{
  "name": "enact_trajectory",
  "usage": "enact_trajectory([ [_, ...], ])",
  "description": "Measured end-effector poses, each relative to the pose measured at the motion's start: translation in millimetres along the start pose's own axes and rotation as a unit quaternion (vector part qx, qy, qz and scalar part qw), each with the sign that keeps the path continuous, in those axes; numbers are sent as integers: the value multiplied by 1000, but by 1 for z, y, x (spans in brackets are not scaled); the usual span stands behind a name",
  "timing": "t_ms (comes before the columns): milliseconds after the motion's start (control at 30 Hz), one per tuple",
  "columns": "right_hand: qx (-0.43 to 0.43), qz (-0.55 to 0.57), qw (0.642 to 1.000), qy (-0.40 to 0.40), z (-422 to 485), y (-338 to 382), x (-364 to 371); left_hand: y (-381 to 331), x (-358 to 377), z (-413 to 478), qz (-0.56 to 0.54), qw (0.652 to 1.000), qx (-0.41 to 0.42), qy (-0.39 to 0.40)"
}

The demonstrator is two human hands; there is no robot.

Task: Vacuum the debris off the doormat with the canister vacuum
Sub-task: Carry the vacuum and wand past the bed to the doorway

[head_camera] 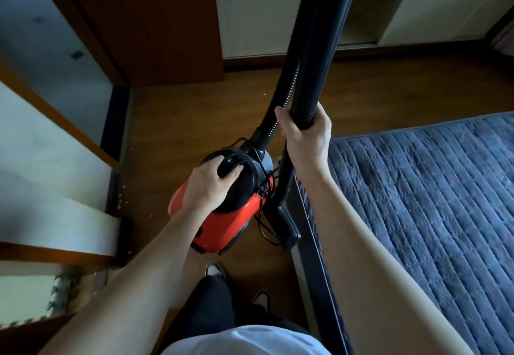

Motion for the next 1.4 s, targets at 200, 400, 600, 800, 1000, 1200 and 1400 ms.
enact_trajectory([
  [200, 2, 5, 1000, 7, 75, -8, 42, 30, -6, 76, 0, 1000, -6, -17],
  [400, 8, -22, 1000, -13, 175, -28, 108, 72, -9, 193, -22, 1000, 4, 12],
  [600, 15, -29, 999, -33, 277, -27, 174, 97, -27, 314, -35, 997, 32, 57],
  [800, 8, -4, 998, -57, 354, -17, 204, 118, -39, 406, -33, 996, 35, 74],
  [1000, 12, -1, 996, -87, 422, -26, 207, 125, -30, 484, -50, 994, 32, 89],
  [1200, 4, -13, 994, -106, 501, -39, 193, 103, 2, 572, -66, 989, 81, 105],
  [1400, 4, -6, 992, -127, 608, -53, 160, 62, 57, 682, -71, 982, 120, 126],
])
Point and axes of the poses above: each hand's wrist, its own z-axis towards the middle knuckle, its own x-axis out of the palm, y = z × x, the point moved 10 cm from there along z, towards the middle knuckle, and after that the axes turned 9 degrees about x, right-handed, at the moved point
